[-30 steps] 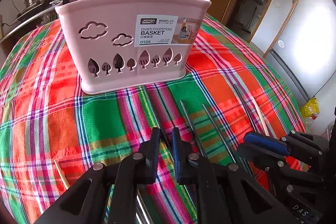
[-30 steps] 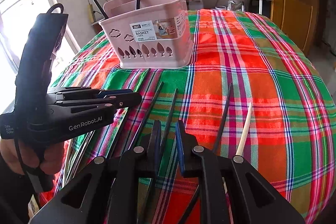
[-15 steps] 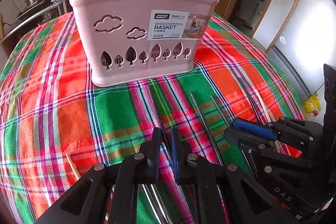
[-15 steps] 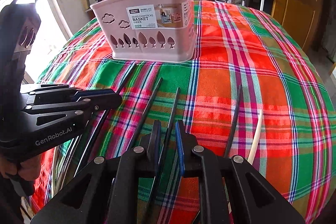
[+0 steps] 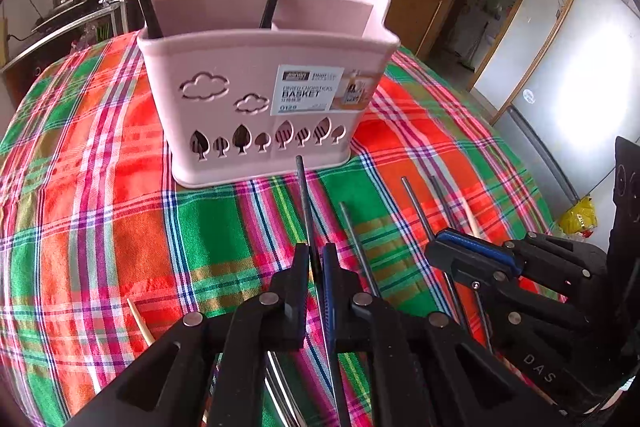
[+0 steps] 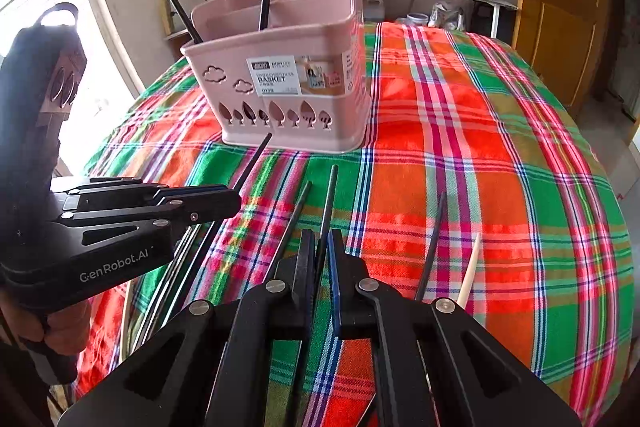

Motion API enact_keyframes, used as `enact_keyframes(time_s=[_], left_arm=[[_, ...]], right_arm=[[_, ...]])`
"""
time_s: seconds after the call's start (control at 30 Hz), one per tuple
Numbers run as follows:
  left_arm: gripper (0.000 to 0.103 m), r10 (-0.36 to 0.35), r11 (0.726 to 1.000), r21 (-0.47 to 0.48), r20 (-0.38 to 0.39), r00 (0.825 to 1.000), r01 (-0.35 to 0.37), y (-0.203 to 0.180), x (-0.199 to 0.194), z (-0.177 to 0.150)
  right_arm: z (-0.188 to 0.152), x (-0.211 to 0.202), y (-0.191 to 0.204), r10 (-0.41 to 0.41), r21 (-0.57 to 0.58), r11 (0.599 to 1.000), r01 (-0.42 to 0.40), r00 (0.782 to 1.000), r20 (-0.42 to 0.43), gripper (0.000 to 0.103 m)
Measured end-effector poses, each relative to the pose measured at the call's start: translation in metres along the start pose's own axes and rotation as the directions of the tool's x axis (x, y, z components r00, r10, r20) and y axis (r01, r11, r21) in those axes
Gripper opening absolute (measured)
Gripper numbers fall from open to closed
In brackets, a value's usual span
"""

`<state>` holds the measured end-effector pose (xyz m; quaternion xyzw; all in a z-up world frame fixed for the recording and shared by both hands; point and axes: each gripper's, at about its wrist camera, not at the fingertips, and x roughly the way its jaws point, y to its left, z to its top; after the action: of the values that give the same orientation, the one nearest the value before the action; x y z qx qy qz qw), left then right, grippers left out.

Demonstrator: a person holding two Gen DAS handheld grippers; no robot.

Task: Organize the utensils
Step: 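Lift both held black chopsticks and carry them above the pink basket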

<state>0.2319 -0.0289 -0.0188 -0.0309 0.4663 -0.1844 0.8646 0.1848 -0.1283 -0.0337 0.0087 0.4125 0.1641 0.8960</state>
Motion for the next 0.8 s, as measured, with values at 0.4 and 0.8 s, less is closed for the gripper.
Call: enact_keyframes(time_s=[0.4, 0.8], left_arm=[[0.005, -0.052, 0.998, 0.033, 0.195, 0.979, 0.046, -0.012, -0.096, 0.028], [0.005, -0.055, 0.997, 0.064, 0.262, 0.964, 0.040, -0.018, -0.135, 0.041]], right_arm=[[0.032, -0.073, 0.004, 0.030, -0.008, 1.000, -0.029, 0.981, 0.190, 0.005], [0.050, -0.111, 0.004, 0.030, -0.027, 0.999, -0.023, 0.954, 0.298, 0.005]])
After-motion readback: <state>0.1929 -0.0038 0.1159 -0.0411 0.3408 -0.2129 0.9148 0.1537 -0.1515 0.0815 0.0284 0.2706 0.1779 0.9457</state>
